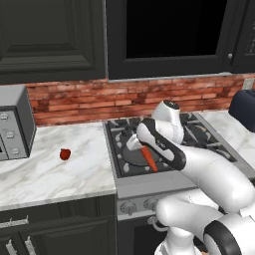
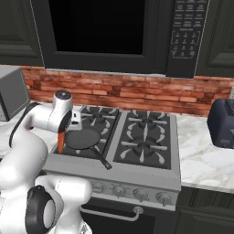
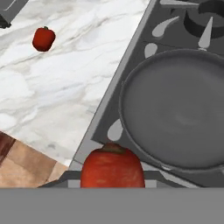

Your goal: Put the bell pepper and carrot in the pan. Then turn on the front left burner and set the heat to medium.

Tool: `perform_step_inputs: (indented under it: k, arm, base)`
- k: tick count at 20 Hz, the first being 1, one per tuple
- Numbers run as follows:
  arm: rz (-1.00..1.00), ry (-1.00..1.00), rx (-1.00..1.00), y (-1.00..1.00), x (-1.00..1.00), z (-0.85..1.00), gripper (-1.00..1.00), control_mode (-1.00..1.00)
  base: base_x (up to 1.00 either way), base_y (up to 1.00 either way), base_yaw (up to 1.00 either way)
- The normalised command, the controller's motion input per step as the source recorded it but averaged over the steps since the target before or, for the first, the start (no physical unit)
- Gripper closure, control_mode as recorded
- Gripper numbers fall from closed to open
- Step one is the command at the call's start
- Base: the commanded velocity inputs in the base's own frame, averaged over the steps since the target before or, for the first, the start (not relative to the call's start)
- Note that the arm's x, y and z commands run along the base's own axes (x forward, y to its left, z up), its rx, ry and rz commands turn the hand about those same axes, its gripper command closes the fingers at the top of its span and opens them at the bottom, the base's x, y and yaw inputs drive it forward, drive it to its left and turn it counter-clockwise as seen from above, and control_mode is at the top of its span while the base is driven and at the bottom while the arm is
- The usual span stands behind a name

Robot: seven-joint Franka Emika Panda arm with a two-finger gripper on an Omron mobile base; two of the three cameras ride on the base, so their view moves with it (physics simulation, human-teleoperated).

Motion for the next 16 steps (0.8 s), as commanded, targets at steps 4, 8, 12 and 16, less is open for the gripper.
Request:
perform_step_inputs:
  k: [4,8,12,16]
  arm:
    - [0.15,0.15,-0.10,-0.24,0.46,0.00,1.00,-1.00]
    - [0.06,0.11,-0.02,-0.22,0.41,0.00,1.00,-1.00]
    - [0.00,0.00,0.00,-0.05,0.02,-0.07,1.00,-1.00]
    - [0.00,0.00,-0.02,0.00,0.08,-0.19,1.00,-1.00]
  base:
    - [0.00,0.00,0.00]
    - [0.00,0.00,0.00]
    - [0.00,0.00,0.00]
    - [0.00,0.00,0.00]
